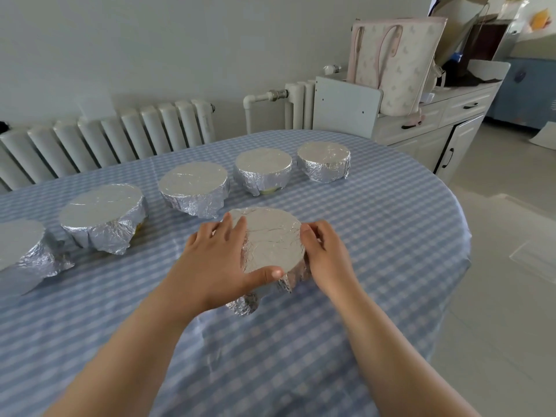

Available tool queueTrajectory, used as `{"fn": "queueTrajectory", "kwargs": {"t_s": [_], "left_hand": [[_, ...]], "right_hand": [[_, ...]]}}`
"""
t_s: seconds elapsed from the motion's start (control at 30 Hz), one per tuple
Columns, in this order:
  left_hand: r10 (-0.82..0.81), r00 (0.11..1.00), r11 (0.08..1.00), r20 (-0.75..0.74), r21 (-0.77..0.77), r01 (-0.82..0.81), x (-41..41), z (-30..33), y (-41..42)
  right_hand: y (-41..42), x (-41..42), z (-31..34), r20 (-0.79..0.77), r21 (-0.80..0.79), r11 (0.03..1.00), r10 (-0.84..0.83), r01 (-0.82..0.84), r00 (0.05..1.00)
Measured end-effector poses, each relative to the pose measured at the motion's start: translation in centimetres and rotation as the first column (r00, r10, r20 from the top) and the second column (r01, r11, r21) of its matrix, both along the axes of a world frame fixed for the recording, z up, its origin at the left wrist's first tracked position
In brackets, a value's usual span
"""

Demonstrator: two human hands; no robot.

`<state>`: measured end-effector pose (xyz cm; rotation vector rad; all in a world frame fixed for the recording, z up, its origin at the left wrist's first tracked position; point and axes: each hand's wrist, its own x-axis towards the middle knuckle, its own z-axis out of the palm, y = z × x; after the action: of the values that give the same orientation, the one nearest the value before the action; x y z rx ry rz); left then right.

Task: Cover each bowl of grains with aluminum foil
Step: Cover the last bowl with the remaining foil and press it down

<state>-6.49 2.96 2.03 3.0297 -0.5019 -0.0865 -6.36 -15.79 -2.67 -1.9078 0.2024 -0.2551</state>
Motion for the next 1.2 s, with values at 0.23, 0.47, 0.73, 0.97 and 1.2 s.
{"fn": "queueTrajectory", "kwargs": {"t_s": [0.23, 0.47, 0.73, 0.97, 1.2], "left_hand": [[0.062, 0.998, 0.957, 0.021, -0.285, -0.053, -0.3, -1.8, 0.2], [0.072, 0.997, 0.919, 0.013, -0.389, -0.061, -0.4, -2.0, 0.0], [0.067, 0.998, 0.913, 0.009, -0.403, -0.058, -0.3, -2.0, 0.1], [0.071, 0.998, 0.912, 0.002, -0.406, -0.063, -0.5, -1.8, -0.1], [0.072, 0.997, 0.922, 0.016, -0.382, -0.061, -0.5, -1.9, -0.1]], "right_hand": [[0.1, -0.3, -0.1, 0.050, 0.027, 1.000, -0.009, 0.007, 0.999], [0.8, -0.6, -1.2, 0.049, 0.118, 0.992, -0.059, 0.053, 0.997], [0.4, 0.4, -0.1, -0.138, 0.387, 0.917, -0.047, 0.098, 0.989], [-0.2, 1.2, -0.3, -0.154, 0.416, 0.906, -0.008, 0.072, 0.988], [0.8, 0.7, -0.7, 0.096, 0.171, 0.970, -0.188, 0.170, 0.977]]}}
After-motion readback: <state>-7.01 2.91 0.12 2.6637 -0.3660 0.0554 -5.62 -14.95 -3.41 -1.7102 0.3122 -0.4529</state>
